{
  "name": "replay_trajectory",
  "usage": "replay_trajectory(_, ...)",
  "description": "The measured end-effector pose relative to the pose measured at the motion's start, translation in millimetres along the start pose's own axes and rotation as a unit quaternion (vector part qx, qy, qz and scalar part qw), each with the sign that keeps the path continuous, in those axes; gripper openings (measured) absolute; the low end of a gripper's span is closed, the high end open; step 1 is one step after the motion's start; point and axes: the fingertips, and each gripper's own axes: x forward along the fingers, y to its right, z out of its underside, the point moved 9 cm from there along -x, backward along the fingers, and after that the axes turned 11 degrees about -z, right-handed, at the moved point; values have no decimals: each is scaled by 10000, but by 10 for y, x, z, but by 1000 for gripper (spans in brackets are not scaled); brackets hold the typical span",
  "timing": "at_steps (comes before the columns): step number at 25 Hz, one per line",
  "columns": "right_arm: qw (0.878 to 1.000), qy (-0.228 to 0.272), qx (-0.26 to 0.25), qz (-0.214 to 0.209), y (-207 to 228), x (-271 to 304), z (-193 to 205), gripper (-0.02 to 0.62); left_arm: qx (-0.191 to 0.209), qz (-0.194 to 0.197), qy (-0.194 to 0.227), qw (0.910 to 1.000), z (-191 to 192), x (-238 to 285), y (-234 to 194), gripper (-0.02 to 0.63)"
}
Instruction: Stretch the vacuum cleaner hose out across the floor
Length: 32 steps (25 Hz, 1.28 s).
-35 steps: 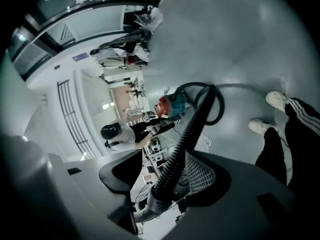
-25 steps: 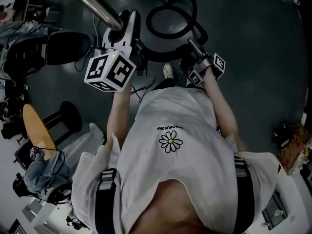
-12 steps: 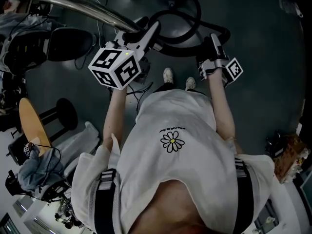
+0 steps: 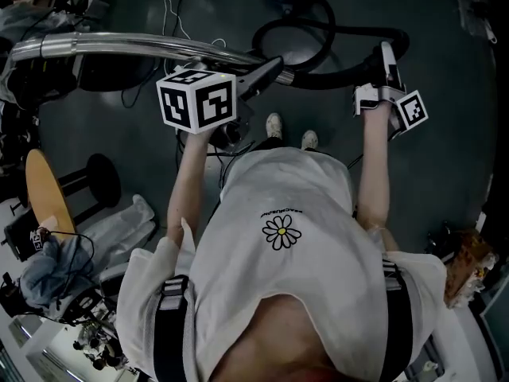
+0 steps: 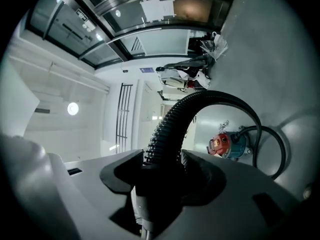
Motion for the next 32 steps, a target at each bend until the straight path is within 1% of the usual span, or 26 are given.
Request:
replay_trajectory(2, 10000, 61, 26, -64, -9, 45, -38, 249, -244, 116, -252, 9993, 17, 22, -31, 202)
replay_trajectory(4, 9999, 9, -28, -127, -32, 100, -84, 247, -238, 304, -676, 9970, 104, 42, -66, 212)
replay_trajectory(6, 9994, -152, -242, -172, -94, 156, -119, 247, 136, 563, -1277, 9901, 251, -49, -121, 215)
replay_trajectory(7, 9986, -224, -439, -192, -151, 176, -164, 245, 504, 648, -1538, 9847, 329, -147, -151, 213)
replay_trajectory(8, 9968, -312, -705, -213, -237, 193, -233, 246, 950, 616, -1659, 9796, 389, -264, -184, 213)
replay_trajectory(9, 9933, -445, -1044, -239, -353, 214, -309, 247, 1413, 430, -1603, 9760, 423, -380, -227, 213)
replay_trajectory(10, 9867, -648, -1463, -271, -498, 245, -366, 247, 1844, 111, -1389, 9729, 430, -478, -284, 213)
replay_trajectory(11, 9754, -931, -1974, -310, -666, 292, -386, 247, 2203, -286, -1068, 9692, 416, -548, -348, 213)
replay_trajectory(12, 9569, -1285, -2580, -360, -855, 358, -360, 246, 2465, -689, -690, 9642, 383, -589, -406, 213)
replay_trajectory(13, 9299, -1681, -3241, -432, -1062, 442, -286, 247, 2633, -1043, -278, 9587, 334, -605, -444, 213)
replay_trajectory(14, 8960, -2086, -3886, -524, -1270, 536, -161, 245, 2729, -1321, 166, 9528, 270, -610, -454, 213)
replay_trajectory(15, 8564, -2484, -4486, -605, -1461, 624, 0, 245, 2800, -1525, 636, 9457, 196, -609, -435, 213)
replay_trajectory(16, 8103, -2874, -5065, -649, -1624, 692, 176, 245, 2897, -1674, 1113, 9358, 119, -606, -392, 213)
replay_trajectory(17, 7564, -3260, -5633, -662, -1757, 732, 354, 244, 3064, -1797, 1566, 9216, 42, -596, -332, 213)
replay_trajectory(18, 6952, -3639, -6163, -672, -1865, 744, 527, 244, 3317, -1905, 1956, 9030, -29, -574, -261, 213)
replay_trajectory(20, 5643, -4358, -6968, -781, -2013, 694, 840, 241, 3988, -2064, 2451, 8593, -138, -490, -104, 215)
replay_trajectory(21, 5028, -4678, -7214, -890, -2061, 641, 963, 241, 4337, -2118, 2584, 8368, -184, -442, -18, 215)
replay_trajectory(22, 4487, -4950, -7370, -1017, -2100, 581, 1051, 240, 4673, -2149, 2690, 8143, -230, -400, 72, 215)
replay_trajectory(23, 4051, -5156, -7462, -1147, -2139, 525, 1103, 239, 4994, -2136, 2790, 7919, -274, -365, 161, 215)
replay_trajectory(24, 3729, -5280, -7524, -1265, -2185, 478, 1121, 239, 5300, -2067, 2886, 7701, -313, -339, 247, 215)
replay_trajectory(25, 3501, -5321, -7588, -1359, -2240, 443, 1112, 238, 5584, -1951, 2974, 7495, -346, -321, 326, 215)
replay_trajectory(27, 3173, -5241, -7768, -1456, -2373, 396, 1064, 238, 6033, -1695, 3111, 7145, -401, -303, 446, 215)
replay_trajectory(28, 3071, -5186, -7843, -1472, -2430, 374, 1045, 236, 6187, -1586, 3141, 7025, -426, -303, 485, 215)
replay_trajectory(29, 3026, -5143, -7887, -1482, -2474, 350, 1035, 236, 6291, -1480, 3135, 6957, -449, -308, 514, 215)
replay_trajectory(30, 3016, -5104, -7914, -1490, -2507, 324, 1033, 236, 6355, -1358, 3096, 6941, -465, -319, 536, 215)
replay_trajectory(32, 3037, -5025, -7953, -1508, -2555, 271, 1029, 236, 6399, -1085, 2994, 6993, -475, -362, 570, 215)
